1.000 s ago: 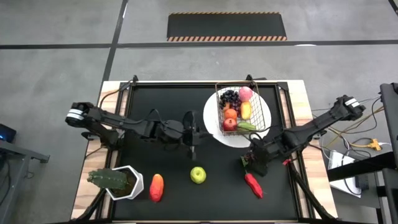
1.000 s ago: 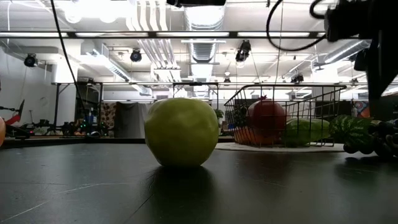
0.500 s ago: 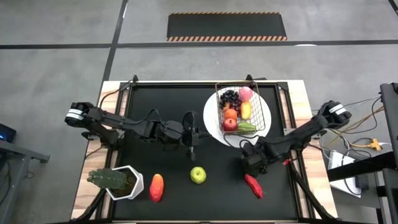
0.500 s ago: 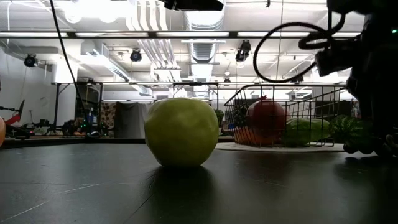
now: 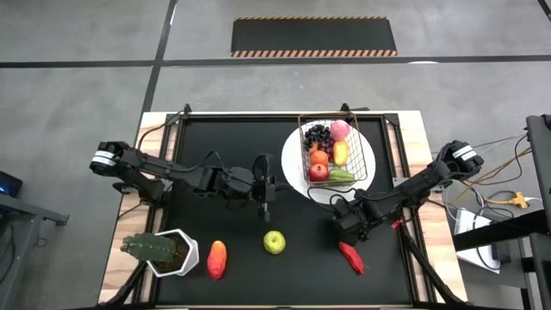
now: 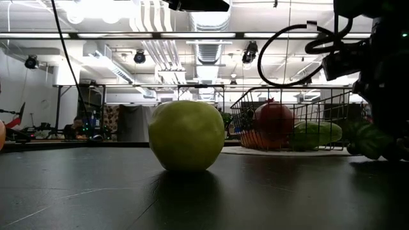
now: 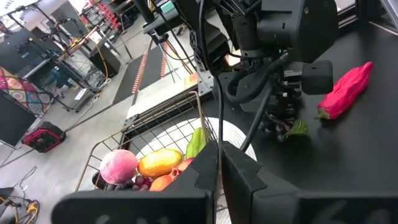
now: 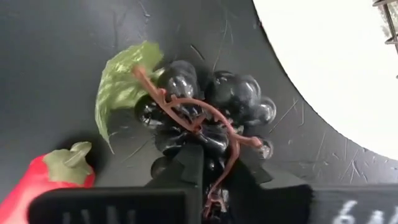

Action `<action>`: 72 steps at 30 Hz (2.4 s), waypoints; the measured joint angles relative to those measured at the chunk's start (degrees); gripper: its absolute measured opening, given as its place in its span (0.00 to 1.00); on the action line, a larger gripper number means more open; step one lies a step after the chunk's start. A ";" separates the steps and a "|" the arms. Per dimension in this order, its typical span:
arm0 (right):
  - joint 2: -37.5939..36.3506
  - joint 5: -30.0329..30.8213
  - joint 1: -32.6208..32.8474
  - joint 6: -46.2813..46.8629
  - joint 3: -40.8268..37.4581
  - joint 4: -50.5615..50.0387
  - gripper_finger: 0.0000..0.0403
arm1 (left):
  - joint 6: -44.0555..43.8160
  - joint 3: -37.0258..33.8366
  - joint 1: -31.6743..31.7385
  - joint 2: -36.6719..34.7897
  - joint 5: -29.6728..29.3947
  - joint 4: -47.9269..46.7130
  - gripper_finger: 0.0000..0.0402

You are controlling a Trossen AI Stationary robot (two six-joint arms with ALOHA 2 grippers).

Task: Build produce basket
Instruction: Put the black grapes into the wire basket

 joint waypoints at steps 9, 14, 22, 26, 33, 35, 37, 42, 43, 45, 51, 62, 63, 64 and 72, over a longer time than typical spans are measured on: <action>-4.06 -0.06 0.01 -1.31 0.00 0.09 0.04 | 0.92 -0.66 -0.02 0.00 0.00 -0.01 0.00; -6.63 -0.20 0.85 -8.30 1.27 0.02 0.04 | 0.96 -0.67 -0.02 0.00 0.00 0.00 0.00; -8.65 -1.49 2.24 -26.37 10.54 0.72 0.04 | 2.74 -1.07 -0.02 0.00 0.00 -0.03 0.00; -9.88 -0.03 2.51 -37.74 14.77 5.69 0.04 | 4.01 -1.17 -0.02 -0.08 0.00 0.00 0.00; -15.36 -1.31 1.54 -58.15 13.06 26.22 0.04 | 4.75 -2.05 -0.02 -1.93 0.01 0.15 0.00; -16.96 -0.98 0.32 -61.86 10.92 32.71 0.04 | 5.33 -3.27 -0.02 -3.25 0.00 0.08 0.00; -18.48 -0.78 -1.17 -64.54 8.22 39.99 0.04 | 5.46 -4.73 -0.02 -4.52 0.00 1.42 0.00; -20.48 -2.00 -5.85 -68.79 0.19 60.04 0.04 | 5.49 -9.02 -0.02 -8.04 -0.02 7.40 0.00; -20.69 -2.97 -6.96 -69.13 -1.41 64.12 0.04 | 5.51 -10.04 -0.02 -8.66 -0.02 9.05 0.00; -20.86 -3.13 -9.12 -68.84 -4.57 71.79 0.04 | 5.53 -11.98 -0.02 -9.84 -0.02 10.90 0.00; -20.50 3.09 -18.08 -64.62 -11.80 90.60 0.03 | 5.58 -16.37 -0.02 -12.94 -0.02 16.21 0.00; -15.42 42.59 -27.71 -58.52 -17.93 98.04 0.02 | 5.81 -18.43 -0.01 -15.56 0.00 17.83 0.00; -14.66 46.35 -28.23 -57.32 -18.22 97.91 0.02 | 5.81 -18.43 0.00 -15.47 0.00 18.00 0.00; -13.72 49.51 -28.67 -56.02 -18.34 97.85 0.02 | 5.81 -18.43 0.00 -15.47 0.00 17.97 0.00; -6.67 68.28 -28.65 -52.30 -16.81 97.00 0.03 | 5.79 -18.40 0.00 -15.41 0.00 17.93 0.00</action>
